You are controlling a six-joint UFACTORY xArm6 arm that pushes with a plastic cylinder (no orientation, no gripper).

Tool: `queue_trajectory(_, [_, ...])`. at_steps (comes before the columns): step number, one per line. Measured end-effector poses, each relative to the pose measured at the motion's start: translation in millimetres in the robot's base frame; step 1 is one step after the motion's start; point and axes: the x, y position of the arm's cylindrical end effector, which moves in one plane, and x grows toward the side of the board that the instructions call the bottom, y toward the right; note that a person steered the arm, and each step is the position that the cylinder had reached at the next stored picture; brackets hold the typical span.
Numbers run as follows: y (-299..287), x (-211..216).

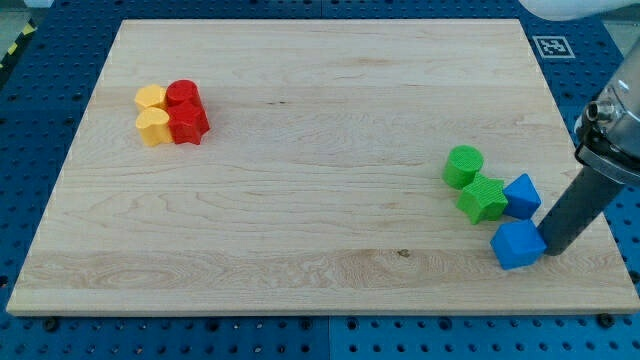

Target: Push blue triangle towards green circle

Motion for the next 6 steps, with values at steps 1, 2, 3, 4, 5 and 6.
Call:
queue_trajectory(1, [-5.1, 0.0])
queue_trajectory(2, [-5.5, -4.0])
queue_trajectory(3, [-7.0, -24.4])
queue_trajectory(4, [-7.0, -37.7])
queue_trajectory(5, [-7.0, -45.3])
queue_trajectory(6, [-8.5, -57.3])
